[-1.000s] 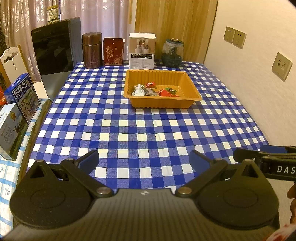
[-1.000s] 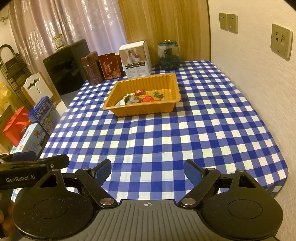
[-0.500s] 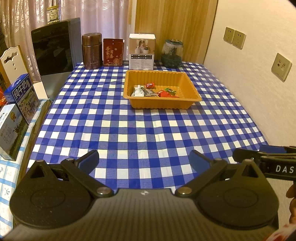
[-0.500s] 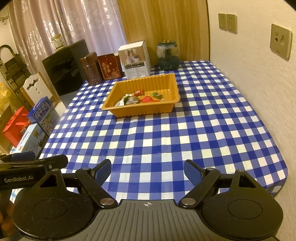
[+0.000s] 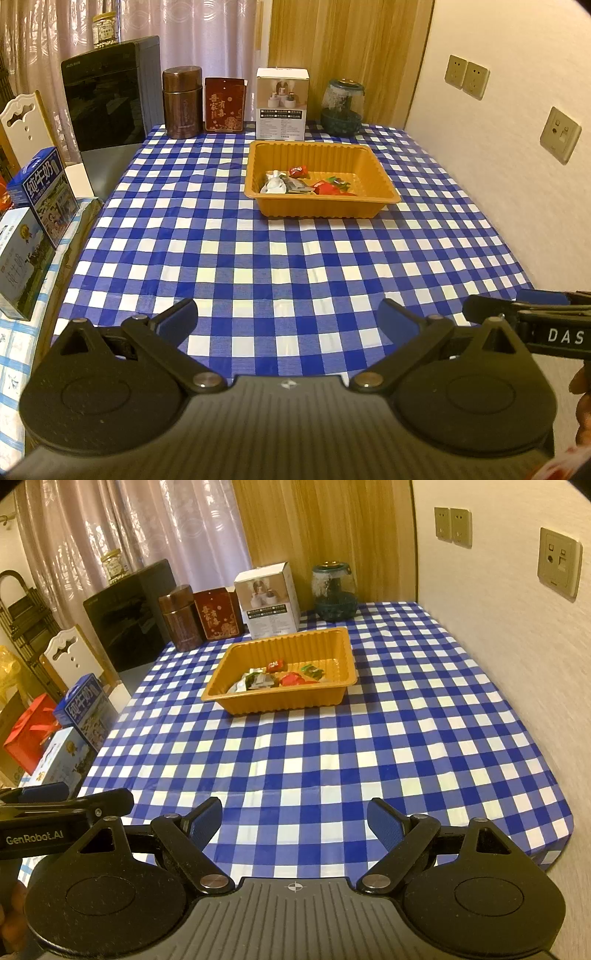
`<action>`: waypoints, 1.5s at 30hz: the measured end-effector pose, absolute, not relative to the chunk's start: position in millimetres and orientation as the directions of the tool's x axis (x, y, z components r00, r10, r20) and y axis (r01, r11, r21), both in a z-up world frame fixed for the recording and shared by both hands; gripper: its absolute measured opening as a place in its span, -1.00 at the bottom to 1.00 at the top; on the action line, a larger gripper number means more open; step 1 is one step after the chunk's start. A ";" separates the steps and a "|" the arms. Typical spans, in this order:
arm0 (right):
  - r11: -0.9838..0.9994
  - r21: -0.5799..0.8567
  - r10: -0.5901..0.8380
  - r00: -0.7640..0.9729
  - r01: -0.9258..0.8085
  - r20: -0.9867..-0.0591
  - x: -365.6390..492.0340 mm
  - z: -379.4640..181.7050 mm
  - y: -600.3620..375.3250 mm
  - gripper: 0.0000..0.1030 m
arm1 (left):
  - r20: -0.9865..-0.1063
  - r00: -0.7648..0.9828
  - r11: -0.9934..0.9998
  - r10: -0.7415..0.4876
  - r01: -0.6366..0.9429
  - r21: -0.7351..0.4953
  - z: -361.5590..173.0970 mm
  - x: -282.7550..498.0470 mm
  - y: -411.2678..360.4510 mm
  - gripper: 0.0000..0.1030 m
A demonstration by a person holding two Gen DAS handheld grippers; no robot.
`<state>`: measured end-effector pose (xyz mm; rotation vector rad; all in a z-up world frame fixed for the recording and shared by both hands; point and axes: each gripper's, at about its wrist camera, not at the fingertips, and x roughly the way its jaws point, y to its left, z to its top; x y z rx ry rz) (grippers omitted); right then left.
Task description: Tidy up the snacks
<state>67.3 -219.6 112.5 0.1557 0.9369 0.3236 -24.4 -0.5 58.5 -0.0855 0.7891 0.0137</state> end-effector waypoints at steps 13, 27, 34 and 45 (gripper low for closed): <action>0.941 0.270 0.339 0.549 -0.205 -0.764 67.1 112.6 -219.4 0.66 | -0.707 0.707 0.996 -0.021 -0.044 -0.073 61.2 -23.5 -0.9 1.00; 0.942 0.268 0.336 0.551 -0.202 -0.764 69.2 113.5 -221.6 0.66 | -0.706 0.708 0.996 -0.022 -0.043 -0.074 62.0 -23.2 -0.4 1.00; 0.942 0.268 0.336 0.551 -0.203 -0.764 69.7 113.5 -222.0 0.66 | -0.705 0.709 0.996 -0.021 -0.043 -0.074 61.8 -23.4 -0.7 1.00; 0.942 0.268 0.336 0.552 -0.203 -0.764 69.4 113.5 -221.8 0.66 | -0.690 0.723 0.996 -0.028 -0.035 -0.077 65.8 -22.5 -1.2 1.00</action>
